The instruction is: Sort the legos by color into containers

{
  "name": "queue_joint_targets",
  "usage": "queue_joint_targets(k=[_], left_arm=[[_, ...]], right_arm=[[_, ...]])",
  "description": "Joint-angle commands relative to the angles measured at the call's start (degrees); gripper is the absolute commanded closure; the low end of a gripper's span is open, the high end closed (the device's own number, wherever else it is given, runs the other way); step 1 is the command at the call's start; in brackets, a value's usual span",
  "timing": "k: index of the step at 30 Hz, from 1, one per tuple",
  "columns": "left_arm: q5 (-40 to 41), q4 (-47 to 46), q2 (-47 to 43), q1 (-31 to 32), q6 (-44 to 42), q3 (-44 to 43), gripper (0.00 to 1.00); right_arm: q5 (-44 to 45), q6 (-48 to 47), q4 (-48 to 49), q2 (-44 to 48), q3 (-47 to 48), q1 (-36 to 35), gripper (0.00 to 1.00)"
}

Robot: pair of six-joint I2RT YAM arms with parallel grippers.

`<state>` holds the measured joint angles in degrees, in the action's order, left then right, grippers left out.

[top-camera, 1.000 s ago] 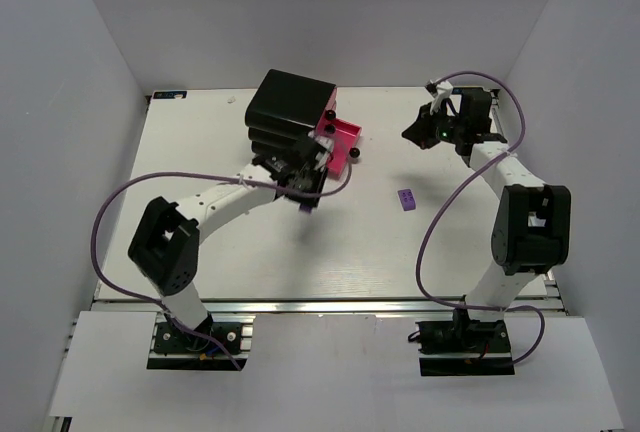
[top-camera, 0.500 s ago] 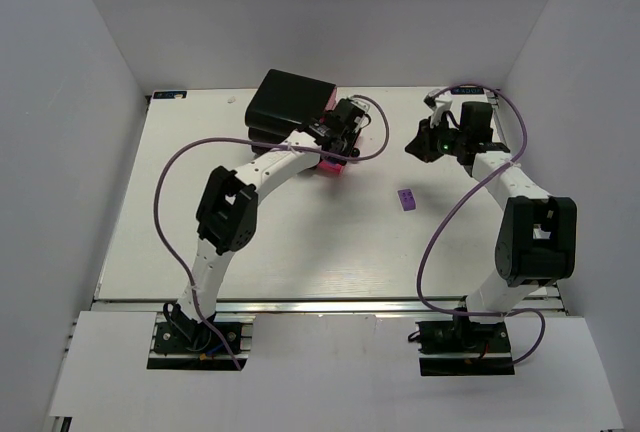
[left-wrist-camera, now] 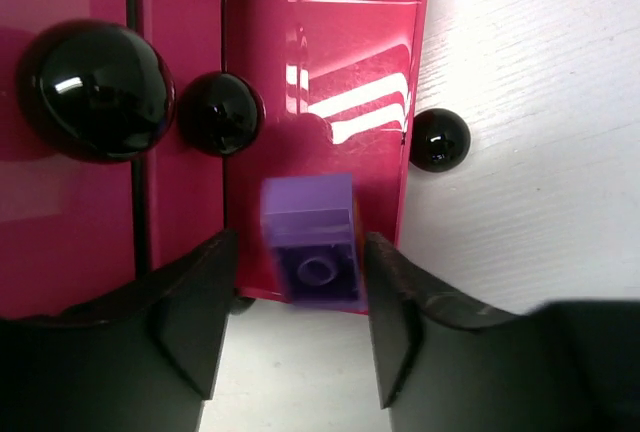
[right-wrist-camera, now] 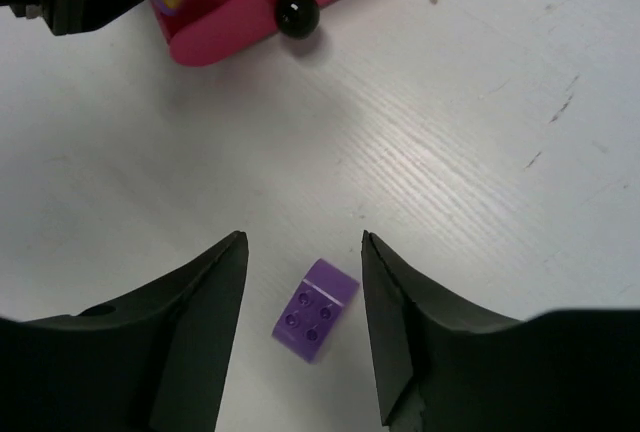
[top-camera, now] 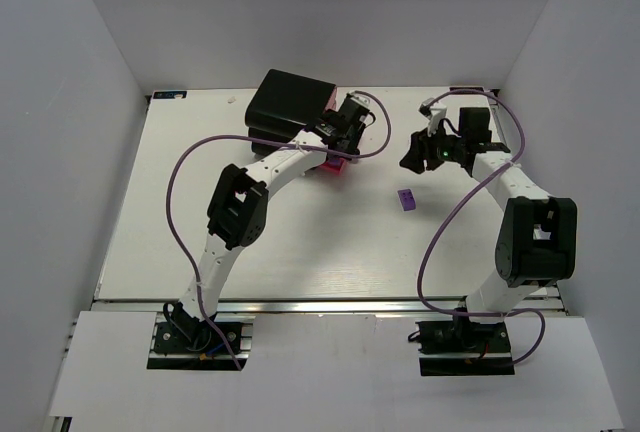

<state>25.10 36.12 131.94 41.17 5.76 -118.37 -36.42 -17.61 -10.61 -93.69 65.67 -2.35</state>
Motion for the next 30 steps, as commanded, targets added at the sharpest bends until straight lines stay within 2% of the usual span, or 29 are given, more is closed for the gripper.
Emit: queue_joint_targets(k=[1,5,9,12,15,16,18,19,20,23,30], left_arm=[[0.91,-1.14,-1.68,-0.39,1.27,-1.25,0.32],[-1.10,-1.14,-3.26,0.14,1.97,-1.60,0.27],[-2.86,-1.49,-6.94,0.14,3.29,-2.84,0.27],[-4.62,-3.86,-12.30,0.14,5.56,0.93,0.30],[-5.59,-6.75,-21.96,0.14,8.20,9.53,0.32],[-5.68,-8.59,-27.56,0.14,8.91,15.56,0.32],[-6.20,-10.18,-33.30,0.14,11.45,21.92,0.32],[-6.03,-11.06,-38.63,-0.38,12.42,25.00,0.31],[-6.03,-11.24,-41.21,-0.39,13.57,30.59,0.31],[-3.84,-10.98,-49.72,-0.39,17.87,40.36,0.31],[-1.11,-9.67,-61.35,-0.91,26.83,54.80,0.28]], right_arm=[[-2.16,-4.45,-5.11,1.84,1.03,-0.20,0.41],[3.19,-4.89,-10.21,-0.43,3.66,-0.64,0.38],[12.31,-3.58,-16.36,-3.25,6.57,-2.13,0.38],[16.98,-0.43,-18.21,-4.22,6.14,-4.33,0.39],[23.93,2.57,-17.52,-4.92,5.18,-7.48,0.39],[27.08,4.49,-16.82,-5.10,5.00,-7.93,0.39],[31.48,5.38,-17.16,-6.59,5.08,-9.60,0.38],[31.94,6.09,-17.86,-7.29,5.52,-10.21,0.38],[32.29,6.27,-19.17,-8.25,5.78,-10.74,0.38],[34.74,6.18,-18.83,-8.96,4.65,-12.06,0.36],[38.62,6.36,-18.66,-11.25,2.62,-12.85,0.37]])
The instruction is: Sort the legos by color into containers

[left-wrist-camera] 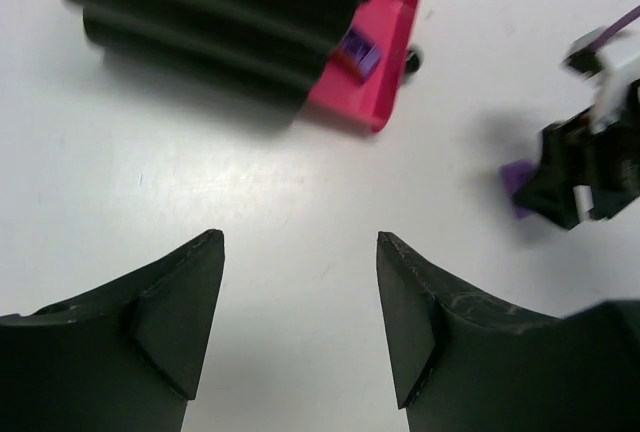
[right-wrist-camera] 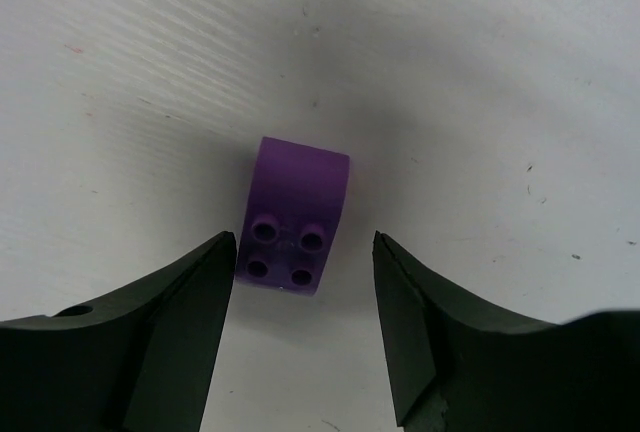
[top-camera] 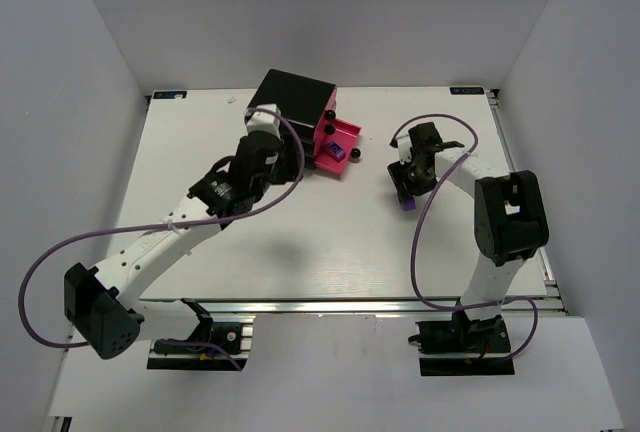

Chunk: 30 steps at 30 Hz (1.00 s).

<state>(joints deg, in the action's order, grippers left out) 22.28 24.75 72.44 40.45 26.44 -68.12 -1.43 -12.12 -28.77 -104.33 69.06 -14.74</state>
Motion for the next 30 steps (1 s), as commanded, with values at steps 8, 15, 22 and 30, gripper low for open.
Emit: queue_joint_targets(k=[8,15,22,30], left_arm=[[3.91,3.19,-7.32,-0.19,11.09,10.81,0.27],[5.14,4.16,-10.66,-0.19,13.81,13.89,0.26],[6.28,7.06,-11.80,-0.19,14.87,13.27,0.25],[8.21,11.71,-16.63,-0.19,19.96,14.94,0.25]], right_arm=[[-0.23,0.25,-0.93,-2.10,0.02,-0.38,0.82],[-15.51,-1.95,3.81,0.80,12.20,-1.08,1.00],[-19.05,14.92,2.93,-14.64,35.49,-2.57,1.00],[-15.53,18.98,9.61,-23.19,45.19,-5.73,0.95]])
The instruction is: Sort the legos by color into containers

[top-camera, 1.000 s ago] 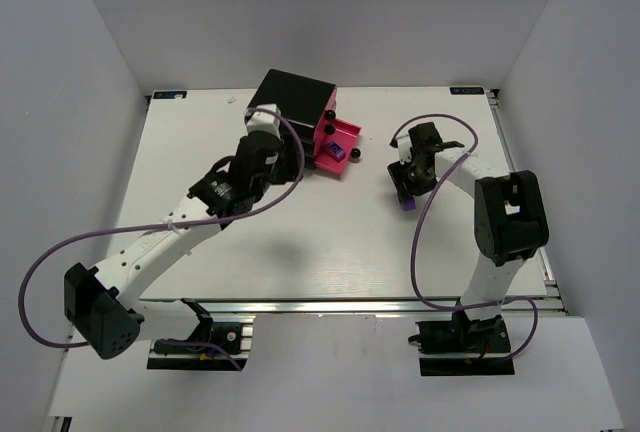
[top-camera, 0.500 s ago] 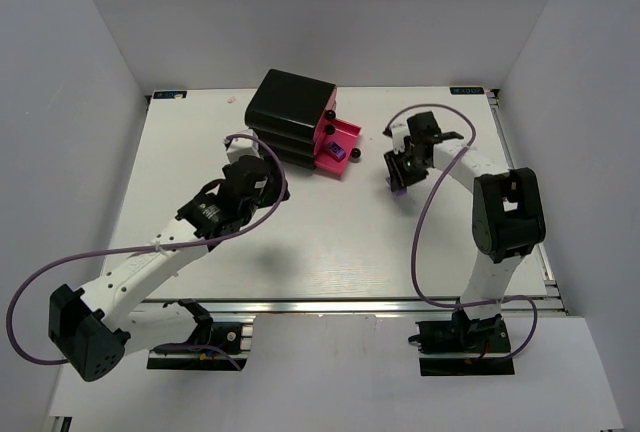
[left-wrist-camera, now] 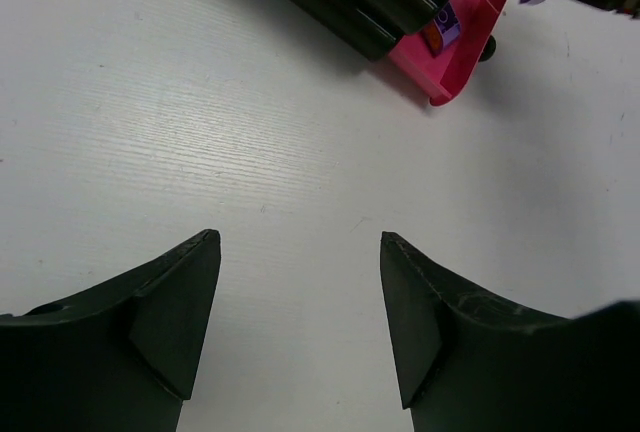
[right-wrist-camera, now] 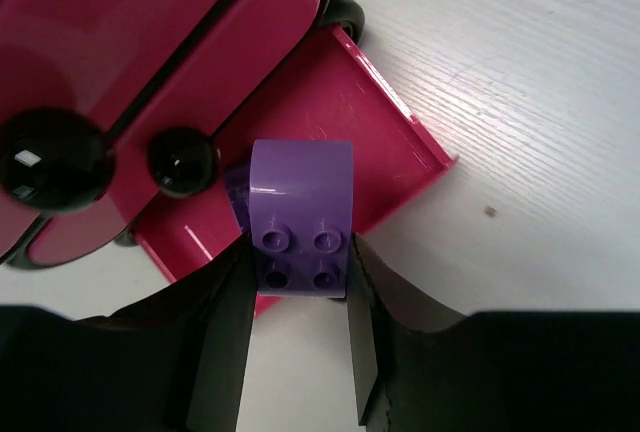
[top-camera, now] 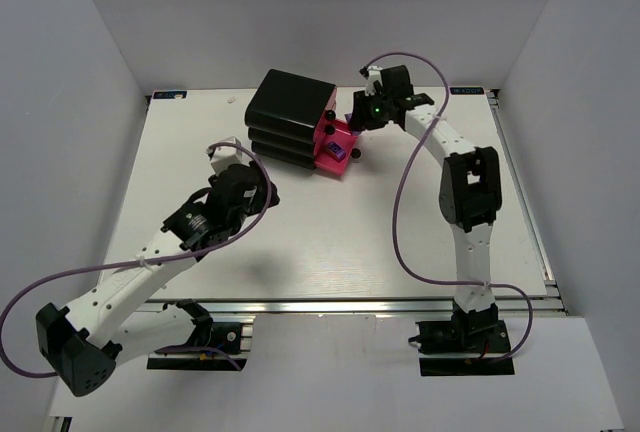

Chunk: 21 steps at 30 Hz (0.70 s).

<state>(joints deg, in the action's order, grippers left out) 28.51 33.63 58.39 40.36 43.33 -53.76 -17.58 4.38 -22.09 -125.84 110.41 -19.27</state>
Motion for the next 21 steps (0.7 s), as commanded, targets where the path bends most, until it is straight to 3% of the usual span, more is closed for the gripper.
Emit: queue_joint_targets(k=[1,7,8,11,21], left_arm=[[2.07,3.28,-3.54,-0.10,3.51,1.02,0.25],[2.69,4.43,-5.65,-0.10,5.62,2.25,0.25],[2.69,4.34,-5.48,-0.10,5.62,2.25,0.25],[2.43,4.08,-4.69,-0.10,5.45,2.08,0.25],[1.64,1.01,-0.92,-0.10,3.52,-0.29,0.22]], right_arm=[[1.32,2.47,3.45,-3.08,4.46,-1.56,0.93],[0.71,2.21,4.25,-5.82,7.19,-2.35,0.76],[1.06,2.04,4.07,-5.91,7.10,-2.35,0.64],[1.32,0.98,3.54,-5.82,6.58,-2.79,0.43],[1.68,-0.60,2.67,-3.27,5.69,-2.09,0.38]])
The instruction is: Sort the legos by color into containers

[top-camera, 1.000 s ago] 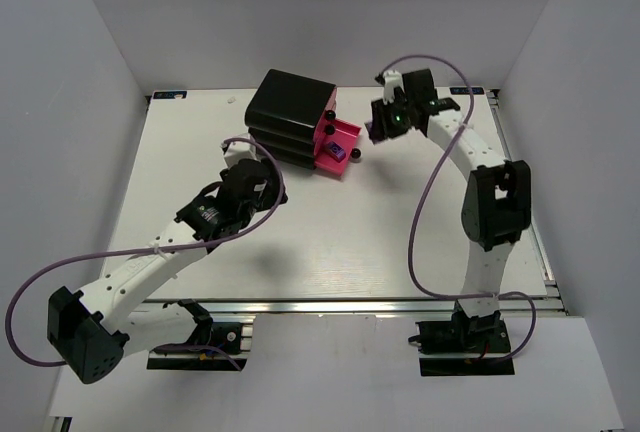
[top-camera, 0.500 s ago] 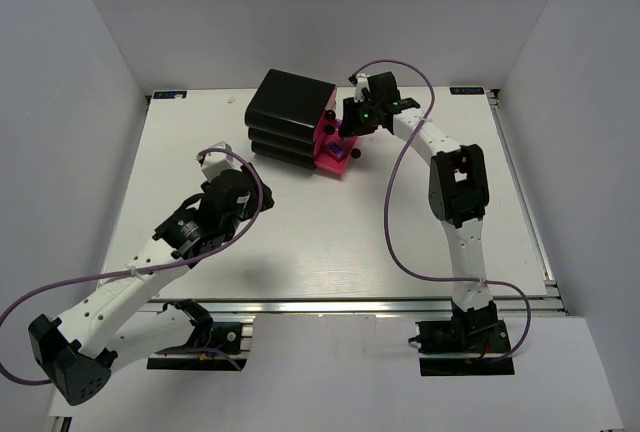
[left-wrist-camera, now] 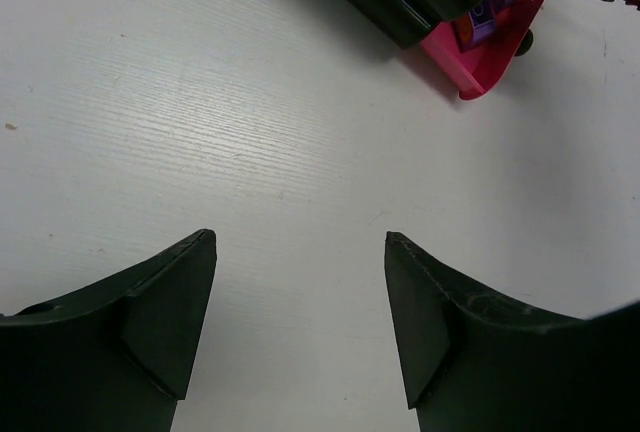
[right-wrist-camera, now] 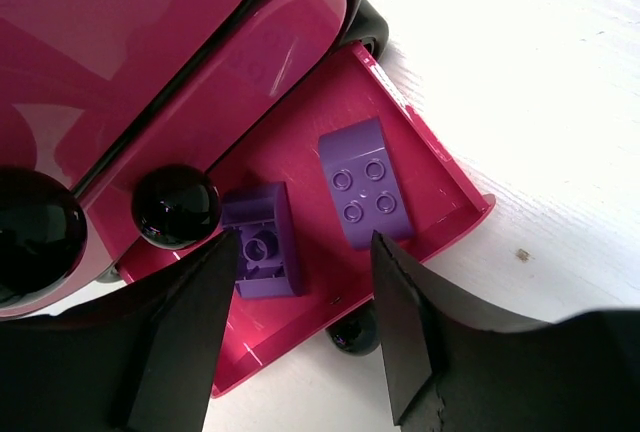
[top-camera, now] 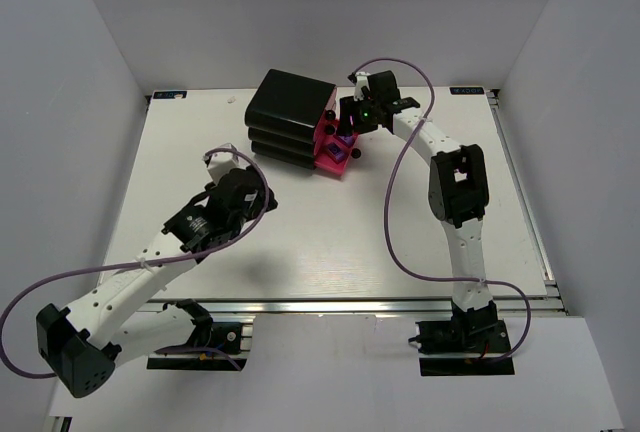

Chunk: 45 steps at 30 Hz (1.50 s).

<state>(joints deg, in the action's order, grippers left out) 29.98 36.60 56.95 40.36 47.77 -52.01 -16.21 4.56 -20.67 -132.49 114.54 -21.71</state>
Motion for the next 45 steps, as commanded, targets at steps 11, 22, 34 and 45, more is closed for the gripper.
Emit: queue_joint_targets(k=[11,22,34,45], left_arm=[[-8.51,-12.25,17.97,-10.97,-13.12,-18.98,0.88],[-34.17,-13.83,48.32,-35.33,-12.70,-52.83,0.38],[-56.14,-15.59,66.98,-39.22,-16.48,-67.80,0.13],[-66.01,-16.91,68.38,-39.22,-19.55,-64.09,0.14]], right_arm=[[-5.05,-3.77,15.99,19.98,-21.89,7.03,1.00],[1.00,-4.12,7.05,14.28,-20.78,7.57,1.00],[2.24,-5.00,6.16,4.26,-13.91,5.98,1.00],[-11.03,3.09,11.61,-5.93,-5.74,3.00,1.00]])
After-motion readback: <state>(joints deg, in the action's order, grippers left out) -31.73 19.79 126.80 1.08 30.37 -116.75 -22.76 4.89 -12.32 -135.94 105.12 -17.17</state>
